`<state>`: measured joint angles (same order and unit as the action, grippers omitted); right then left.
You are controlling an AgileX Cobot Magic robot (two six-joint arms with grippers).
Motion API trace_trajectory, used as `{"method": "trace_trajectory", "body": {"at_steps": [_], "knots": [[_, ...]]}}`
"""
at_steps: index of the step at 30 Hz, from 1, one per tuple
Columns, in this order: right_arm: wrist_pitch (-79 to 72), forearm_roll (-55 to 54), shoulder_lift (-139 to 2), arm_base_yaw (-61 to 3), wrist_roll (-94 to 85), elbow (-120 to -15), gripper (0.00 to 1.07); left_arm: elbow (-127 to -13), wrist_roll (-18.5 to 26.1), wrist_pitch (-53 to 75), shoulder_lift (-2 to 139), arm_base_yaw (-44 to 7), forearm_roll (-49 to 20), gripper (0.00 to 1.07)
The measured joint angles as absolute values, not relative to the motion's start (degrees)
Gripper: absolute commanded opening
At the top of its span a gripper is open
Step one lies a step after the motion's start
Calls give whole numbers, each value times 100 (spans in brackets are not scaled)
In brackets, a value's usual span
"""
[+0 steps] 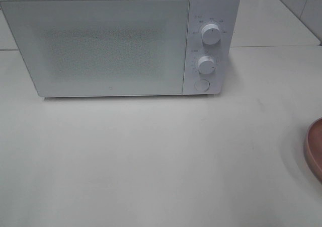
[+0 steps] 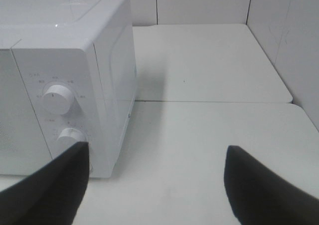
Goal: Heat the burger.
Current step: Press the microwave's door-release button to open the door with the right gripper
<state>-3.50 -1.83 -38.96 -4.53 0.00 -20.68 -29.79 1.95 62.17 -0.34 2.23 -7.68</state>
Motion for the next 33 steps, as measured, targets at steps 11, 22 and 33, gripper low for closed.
{"method": "trace_trajectory", "body": {"at_steps": [11,22,33], "knots": [[-2275,395,-5105,-453,0,-2068,72,-2979,195,6217,-34,223,-768,93],[-3713,476,-6646,-453,0,-2068,72,-2979,195,6217,-34,223,-768,93],[-5122,-418,-7632,-911,-550,-1673,72,-2979,195,6217,-34,223,-768,93]]}}
